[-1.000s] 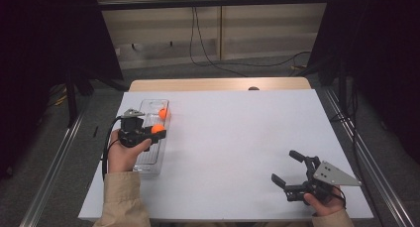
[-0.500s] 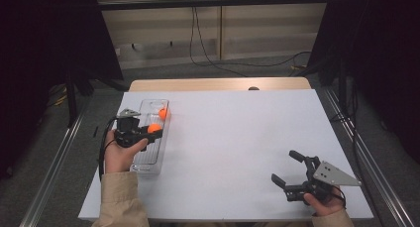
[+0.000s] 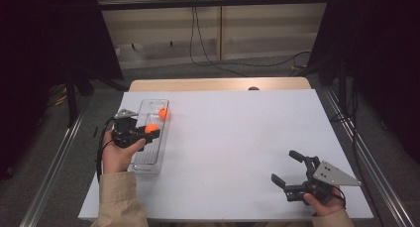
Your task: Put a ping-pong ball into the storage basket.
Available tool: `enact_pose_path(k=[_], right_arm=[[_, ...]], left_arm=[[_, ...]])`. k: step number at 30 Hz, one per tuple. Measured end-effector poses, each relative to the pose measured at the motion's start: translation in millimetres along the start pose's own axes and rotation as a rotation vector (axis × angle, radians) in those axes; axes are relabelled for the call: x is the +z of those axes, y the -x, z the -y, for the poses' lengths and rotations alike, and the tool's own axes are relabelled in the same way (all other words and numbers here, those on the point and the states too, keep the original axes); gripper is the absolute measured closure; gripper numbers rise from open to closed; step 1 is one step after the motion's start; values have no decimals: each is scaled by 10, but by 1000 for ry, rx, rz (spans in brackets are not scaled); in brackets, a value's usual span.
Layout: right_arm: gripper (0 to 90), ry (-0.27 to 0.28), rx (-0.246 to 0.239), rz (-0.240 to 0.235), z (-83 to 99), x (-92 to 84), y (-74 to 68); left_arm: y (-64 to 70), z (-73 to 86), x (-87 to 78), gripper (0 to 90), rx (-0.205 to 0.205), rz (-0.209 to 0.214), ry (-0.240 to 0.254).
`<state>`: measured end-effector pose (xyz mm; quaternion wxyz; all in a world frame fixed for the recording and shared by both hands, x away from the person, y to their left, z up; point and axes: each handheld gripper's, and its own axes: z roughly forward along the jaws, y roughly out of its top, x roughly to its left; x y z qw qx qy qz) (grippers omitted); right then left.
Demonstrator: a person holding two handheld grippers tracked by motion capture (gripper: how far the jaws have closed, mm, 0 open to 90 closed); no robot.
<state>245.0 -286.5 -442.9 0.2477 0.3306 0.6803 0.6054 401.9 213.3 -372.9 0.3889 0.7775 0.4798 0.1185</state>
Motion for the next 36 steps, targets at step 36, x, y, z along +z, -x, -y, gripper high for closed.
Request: enact_pose_path(k=[36], right_arm=[[20, 1, 0, -5, -2, 2, -6]], left_arm=[[-109, 78, 57, 504, -8, -64, -34]])
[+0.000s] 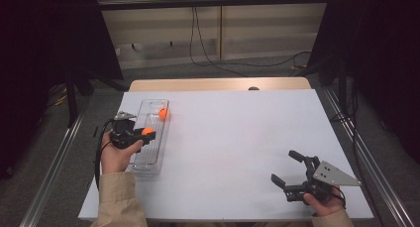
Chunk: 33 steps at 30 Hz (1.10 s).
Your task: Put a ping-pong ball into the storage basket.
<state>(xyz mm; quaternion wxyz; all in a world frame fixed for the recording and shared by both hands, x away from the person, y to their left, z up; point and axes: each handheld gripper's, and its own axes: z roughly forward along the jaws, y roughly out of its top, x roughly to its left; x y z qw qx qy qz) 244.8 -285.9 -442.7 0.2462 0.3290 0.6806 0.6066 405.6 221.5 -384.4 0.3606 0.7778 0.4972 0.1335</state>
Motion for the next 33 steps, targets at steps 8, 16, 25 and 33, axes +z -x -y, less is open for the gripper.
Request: enact_pose_path(k=[8, 16, 25, 33], right_arm=[[19, 2, -2, -1, -1, 1, 1], [19, 4, 1, -1, -1, 0, 0], [20, 4, 1, -2, -2, -2, -1], [19, 4, 2, -1, -2, -3, 0]], left_arm=[[3, 0, 13, 504, 9, -1, -11], [14, 2, 33, 503, 7, -8, -12], [1, 6, 41, 501, 4, -21, -10], [-17, 11, 55, 501, 18, -35, -21]])
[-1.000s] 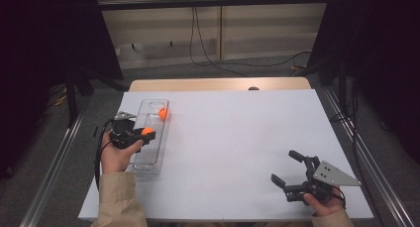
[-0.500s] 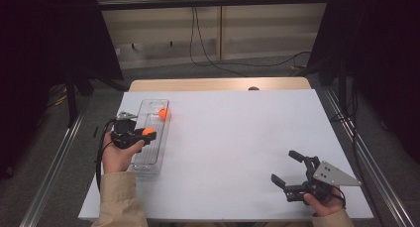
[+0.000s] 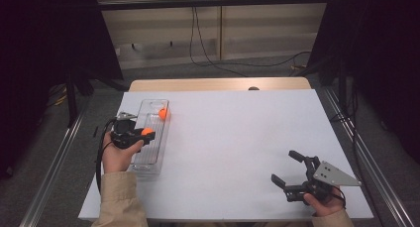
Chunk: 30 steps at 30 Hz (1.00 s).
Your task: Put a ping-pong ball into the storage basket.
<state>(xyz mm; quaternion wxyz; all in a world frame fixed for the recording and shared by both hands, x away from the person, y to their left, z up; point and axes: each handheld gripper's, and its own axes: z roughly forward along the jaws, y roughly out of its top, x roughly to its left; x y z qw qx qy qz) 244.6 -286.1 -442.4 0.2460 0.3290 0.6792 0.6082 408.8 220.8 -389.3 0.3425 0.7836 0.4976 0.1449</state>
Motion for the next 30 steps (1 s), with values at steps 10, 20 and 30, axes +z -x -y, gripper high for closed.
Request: enact_pose_path(k=[10, 20, 30], right_arm=[[19, 0, 0, -1, 0, 0, -1], [19, 0, 0, 0, 0, 0, 1], [19, 0, 0, 0, 1, 2, 0]], left_arm=[[-33, 30, 30, 501, -17, -6, -5], [-21, 30, 51, 500, -11, -8, -6], [-16, 25, 39, 414, -19, -11, 7]])
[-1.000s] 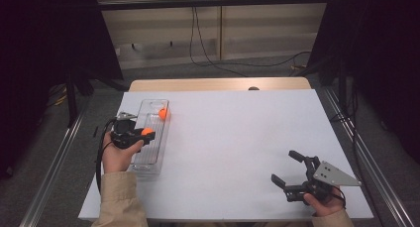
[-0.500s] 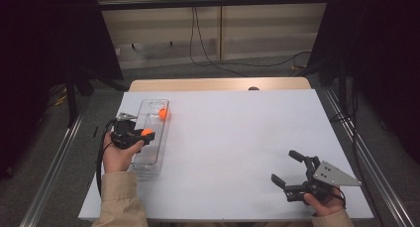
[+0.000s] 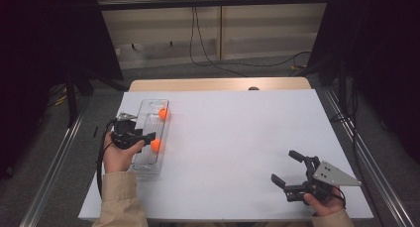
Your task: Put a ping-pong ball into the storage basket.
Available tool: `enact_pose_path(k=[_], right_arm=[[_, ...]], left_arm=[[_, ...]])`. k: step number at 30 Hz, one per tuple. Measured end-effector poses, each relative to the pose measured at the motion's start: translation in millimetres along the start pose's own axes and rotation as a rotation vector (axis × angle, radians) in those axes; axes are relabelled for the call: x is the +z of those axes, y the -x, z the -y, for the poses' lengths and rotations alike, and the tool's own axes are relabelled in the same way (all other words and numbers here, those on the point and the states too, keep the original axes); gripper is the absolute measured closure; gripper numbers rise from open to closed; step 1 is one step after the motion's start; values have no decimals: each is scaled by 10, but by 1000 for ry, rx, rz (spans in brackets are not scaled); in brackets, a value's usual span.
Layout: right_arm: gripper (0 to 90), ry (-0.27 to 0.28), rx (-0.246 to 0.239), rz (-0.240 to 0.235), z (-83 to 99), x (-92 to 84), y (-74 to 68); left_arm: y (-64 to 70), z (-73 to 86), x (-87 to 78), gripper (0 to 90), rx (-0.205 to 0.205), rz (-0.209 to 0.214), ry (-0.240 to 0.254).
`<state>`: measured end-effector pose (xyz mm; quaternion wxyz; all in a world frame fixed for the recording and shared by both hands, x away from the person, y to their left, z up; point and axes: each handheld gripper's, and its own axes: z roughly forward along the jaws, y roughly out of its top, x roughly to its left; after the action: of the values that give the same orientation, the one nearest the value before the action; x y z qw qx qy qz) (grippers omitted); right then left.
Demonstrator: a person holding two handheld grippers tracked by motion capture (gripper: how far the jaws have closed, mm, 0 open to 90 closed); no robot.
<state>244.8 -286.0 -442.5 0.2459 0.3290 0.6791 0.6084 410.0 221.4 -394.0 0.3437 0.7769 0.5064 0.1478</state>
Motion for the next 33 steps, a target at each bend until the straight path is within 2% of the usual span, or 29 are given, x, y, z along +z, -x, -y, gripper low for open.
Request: enact_pose_path(k=[16, 21, 33], right_arm=[[19, 1, 0, 2, -1, -6, 3], [19, 0, 1, 4, -1, -6, 3], [18, 0, 0, 7, 1, -10, 10]], left_arm=[[59, -4, -76, 268, -1, 17, 48], [89, -10, -87, 222, 4, 37, 84], [167, -3, -134, 134, 17, 66, 119]])
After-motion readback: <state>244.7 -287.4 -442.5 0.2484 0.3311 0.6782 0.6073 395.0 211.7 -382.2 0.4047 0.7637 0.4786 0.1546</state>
